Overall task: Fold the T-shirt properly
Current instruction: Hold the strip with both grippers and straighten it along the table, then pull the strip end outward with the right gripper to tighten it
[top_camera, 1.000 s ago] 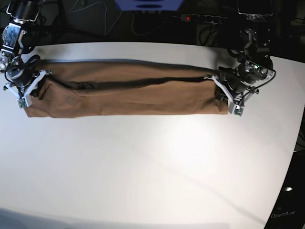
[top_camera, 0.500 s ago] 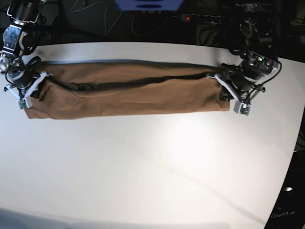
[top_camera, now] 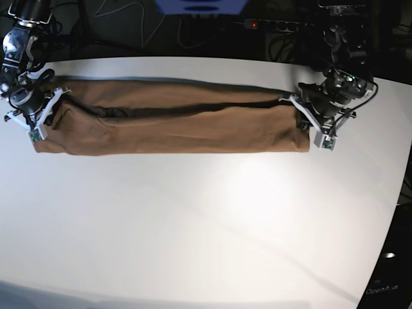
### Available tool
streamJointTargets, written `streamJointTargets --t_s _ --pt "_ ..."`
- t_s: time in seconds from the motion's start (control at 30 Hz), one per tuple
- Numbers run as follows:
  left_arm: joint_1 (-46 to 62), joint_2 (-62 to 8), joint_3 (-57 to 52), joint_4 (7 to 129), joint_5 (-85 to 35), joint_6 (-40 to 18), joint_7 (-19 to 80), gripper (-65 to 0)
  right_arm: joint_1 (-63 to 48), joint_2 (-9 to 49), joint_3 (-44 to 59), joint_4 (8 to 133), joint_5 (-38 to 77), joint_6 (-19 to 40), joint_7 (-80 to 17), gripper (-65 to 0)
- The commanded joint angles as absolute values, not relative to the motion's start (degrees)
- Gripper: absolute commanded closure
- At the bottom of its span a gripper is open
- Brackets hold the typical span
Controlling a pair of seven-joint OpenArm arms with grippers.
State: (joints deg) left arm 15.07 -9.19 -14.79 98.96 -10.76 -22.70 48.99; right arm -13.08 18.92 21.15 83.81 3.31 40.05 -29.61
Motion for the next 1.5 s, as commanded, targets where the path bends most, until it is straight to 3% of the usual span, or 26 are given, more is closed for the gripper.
streamJointTargets --t_s 0.0,0.47,0.93,1.27,1.47 --pt "14.90 -9.54 -14.81 99.82 -11.38 -22.99 47.78 -2.6 -12.70 20.79 21.32 84.97 3.65 40.00 -28.79 -0.1" --pt "15.43 -9.54 -14.81 99.82 -11.21 -22.99 47.87 -2.6 -15.08 22.29 20.97 93.85 3.65 40.00 -28.88 0.0" --pt "15.43 -9.54 -14.90 99.82 -11.21 -22.99 47.87 -2.6 -15.78 22.55 16.04 94.02 3.65 40.00 -28.88 0.0" --pt "15.08 -9.71 -14.99 99.82 -11.30 -22.99 47.87 -2.6 -35.56 22.29 16.13 105.71 3.65 40.00 -24.75 0.0" --pt "14.99 -9.63 -14.81 99.82 -11.21 -22.99 47.87 -2.6 -37.85 22.64 16.48 108.44 3.56 40.00 -23.34 0.0"
